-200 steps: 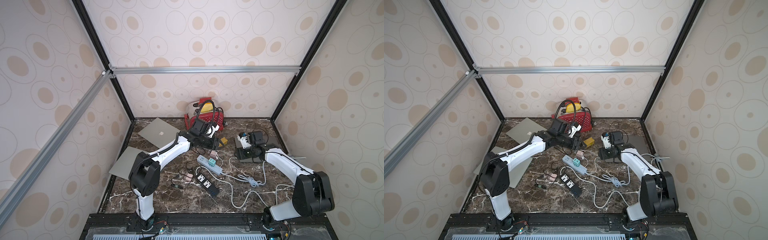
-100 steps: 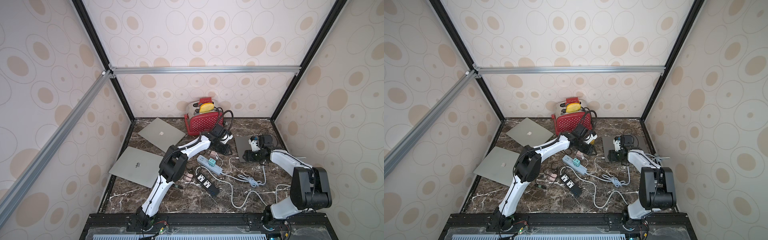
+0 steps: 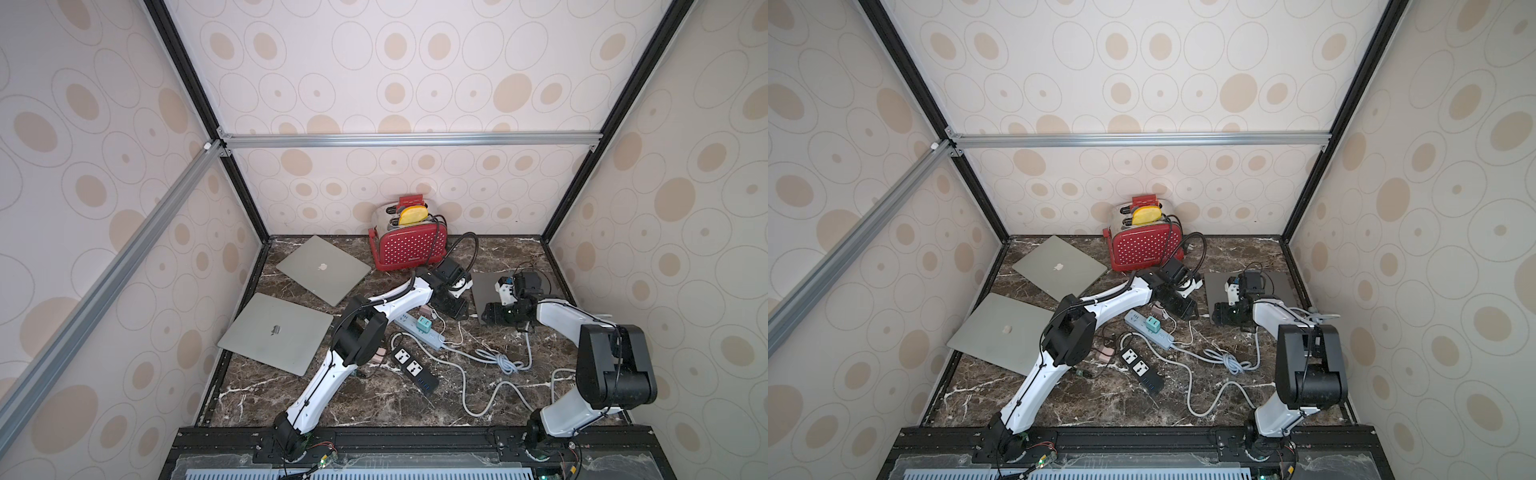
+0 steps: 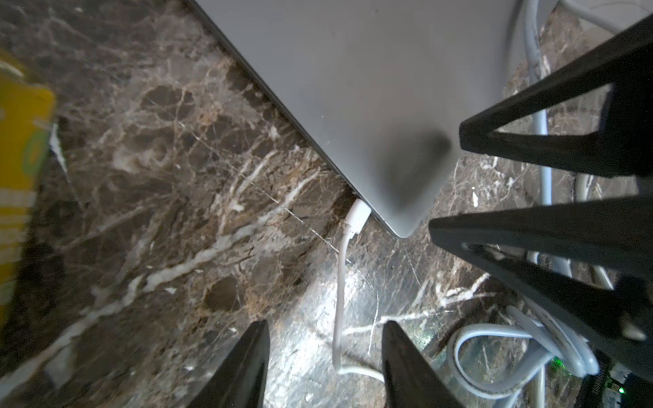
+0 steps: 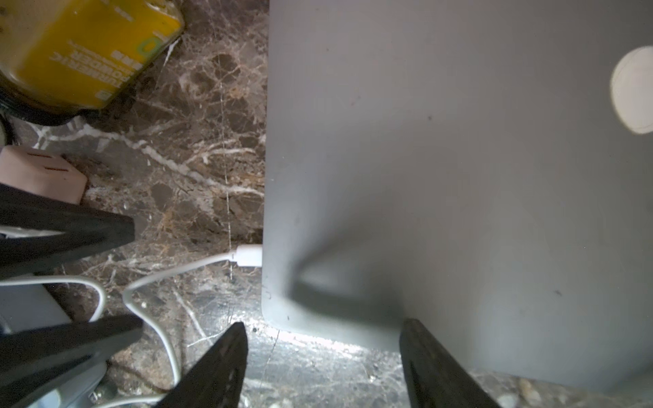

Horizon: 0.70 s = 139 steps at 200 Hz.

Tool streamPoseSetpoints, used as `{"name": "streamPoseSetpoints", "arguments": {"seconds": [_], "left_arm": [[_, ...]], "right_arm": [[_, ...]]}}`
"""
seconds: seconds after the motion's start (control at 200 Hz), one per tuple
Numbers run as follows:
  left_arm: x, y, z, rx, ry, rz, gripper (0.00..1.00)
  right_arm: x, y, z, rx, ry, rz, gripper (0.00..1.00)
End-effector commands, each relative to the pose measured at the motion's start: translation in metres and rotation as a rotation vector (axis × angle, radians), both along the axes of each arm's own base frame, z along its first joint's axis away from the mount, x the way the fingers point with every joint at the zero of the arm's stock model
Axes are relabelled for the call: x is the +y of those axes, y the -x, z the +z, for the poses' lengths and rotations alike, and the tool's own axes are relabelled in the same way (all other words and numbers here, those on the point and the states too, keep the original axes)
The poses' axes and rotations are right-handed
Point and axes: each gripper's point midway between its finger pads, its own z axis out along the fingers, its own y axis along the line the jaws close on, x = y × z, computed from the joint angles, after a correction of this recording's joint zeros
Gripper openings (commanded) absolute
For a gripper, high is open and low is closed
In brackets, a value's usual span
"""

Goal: Unplug the laptop charger
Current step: Remove the charging cable from the laptop.

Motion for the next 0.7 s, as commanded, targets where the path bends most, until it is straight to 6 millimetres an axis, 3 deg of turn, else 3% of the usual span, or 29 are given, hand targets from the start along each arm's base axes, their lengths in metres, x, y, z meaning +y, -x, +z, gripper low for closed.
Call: {"name": "streamPoseSetpoints", "arguments": {"seconds": [0.0, 0.15, 0.3, 0.461, 0.691], "left_arm": [[-0.010, 0.000, 0.000, 0.011, 0.031, -0.007, 0.52], [-0.015, 0.005, -0.006, 0.043, 0.050, -0.013, 0.43], [-0.014, 0.010, -0.008, 0.048, 0.045, -0.017, 0.19], [-0.007, 0.013, -0.006, 0.035, 0.037, -0.021, 0.00], [0.012, 0.022, -0.004, -0.001, -0.009, -0.034, 0.00]], "right_arm": [[0.006, 0.003, -0.006, 0.016, -0.031, -0.001, 0.72], [0.006, 0.003, -0.010, 0.027, -0.036, -0.013, 0.73], [0.007, 0.002, -0.016, 0.044, -0.046, -0.023, 0.75], [0.008, 0.005, -0.020, 0.069, -0.052, -0.024, 0.75], [0.011, 0.004, -0.023, 0.075, -0.073, -0.018, 0.75]]}}
